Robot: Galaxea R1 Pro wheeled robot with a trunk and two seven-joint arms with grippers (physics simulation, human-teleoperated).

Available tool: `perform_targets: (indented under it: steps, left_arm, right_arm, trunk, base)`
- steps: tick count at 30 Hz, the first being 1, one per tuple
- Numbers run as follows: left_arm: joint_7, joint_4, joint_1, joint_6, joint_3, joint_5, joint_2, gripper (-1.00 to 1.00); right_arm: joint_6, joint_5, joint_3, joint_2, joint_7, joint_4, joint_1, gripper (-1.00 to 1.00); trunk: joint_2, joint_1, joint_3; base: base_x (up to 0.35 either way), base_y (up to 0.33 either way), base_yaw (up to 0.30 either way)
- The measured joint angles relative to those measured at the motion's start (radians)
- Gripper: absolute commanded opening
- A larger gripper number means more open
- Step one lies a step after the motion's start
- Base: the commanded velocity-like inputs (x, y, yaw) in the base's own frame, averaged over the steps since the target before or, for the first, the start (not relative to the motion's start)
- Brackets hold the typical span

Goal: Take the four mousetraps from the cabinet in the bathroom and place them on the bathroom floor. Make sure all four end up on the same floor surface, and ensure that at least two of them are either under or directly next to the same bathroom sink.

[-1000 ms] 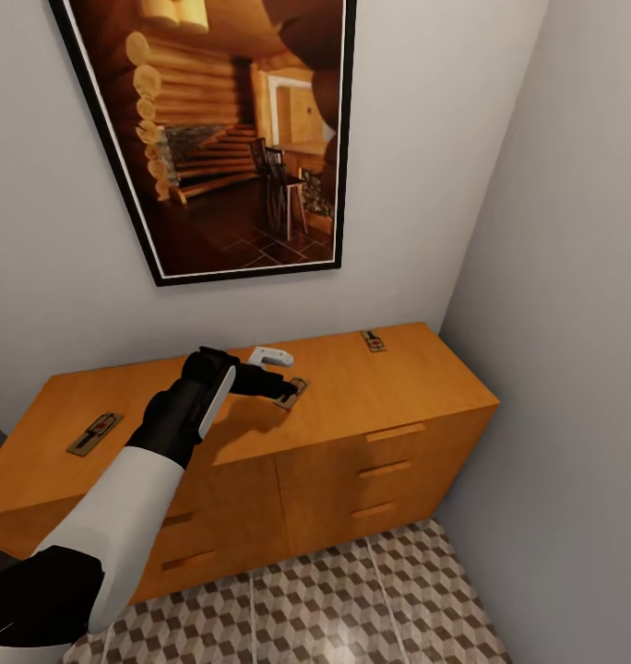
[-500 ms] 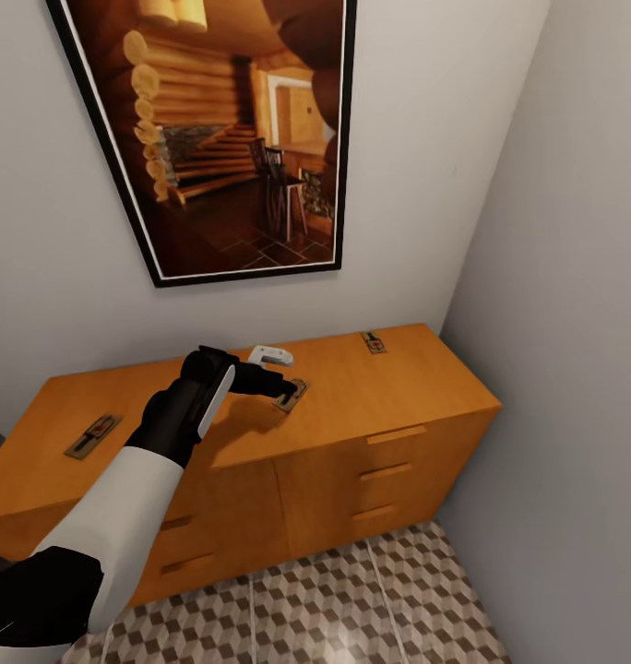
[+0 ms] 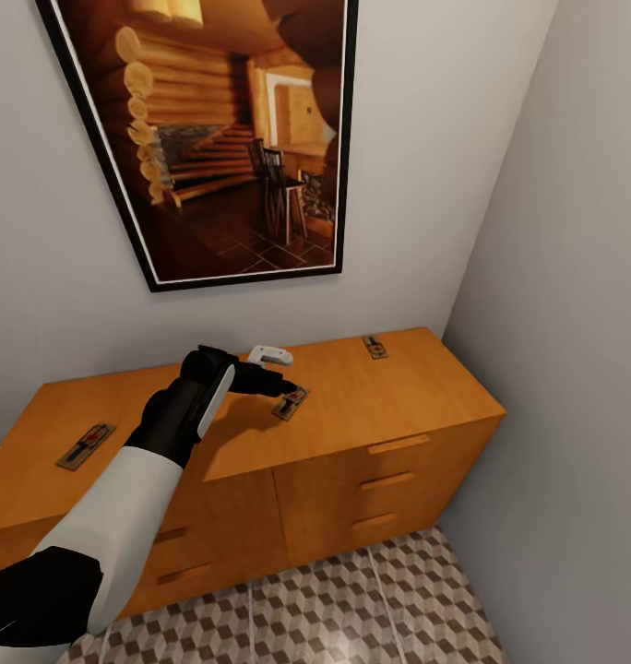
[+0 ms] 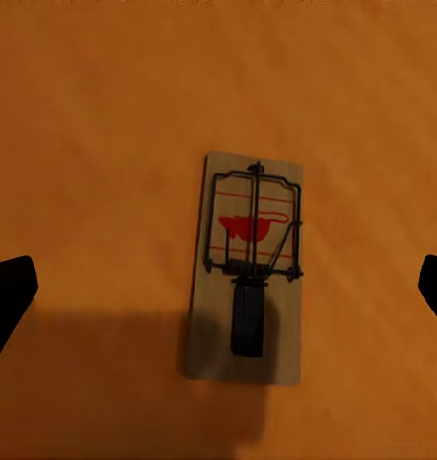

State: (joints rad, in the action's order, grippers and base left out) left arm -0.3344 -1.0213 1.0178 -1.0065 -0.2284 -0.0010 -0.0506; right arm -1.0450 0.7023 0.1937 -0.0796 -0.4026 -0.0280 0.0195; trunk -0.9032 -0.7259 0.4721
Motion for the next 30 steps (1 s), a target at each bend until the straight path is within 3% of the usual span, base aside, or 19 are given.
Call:
perform_targets:
  steps: [30]
  left_arm:
    - [0.001, 0.011, 0.0, 0.001, -0.004, -0.001, 0.0, 1.0]
  right_arm:
    - [0.0, 0.0, 0.0, 0.0, 0.0, 0.0, 0.0, -1.0]
  trunk:
    - [0.0, 0.0, 0.0]
  base:
    - [0.01, -0.03, 0.0]
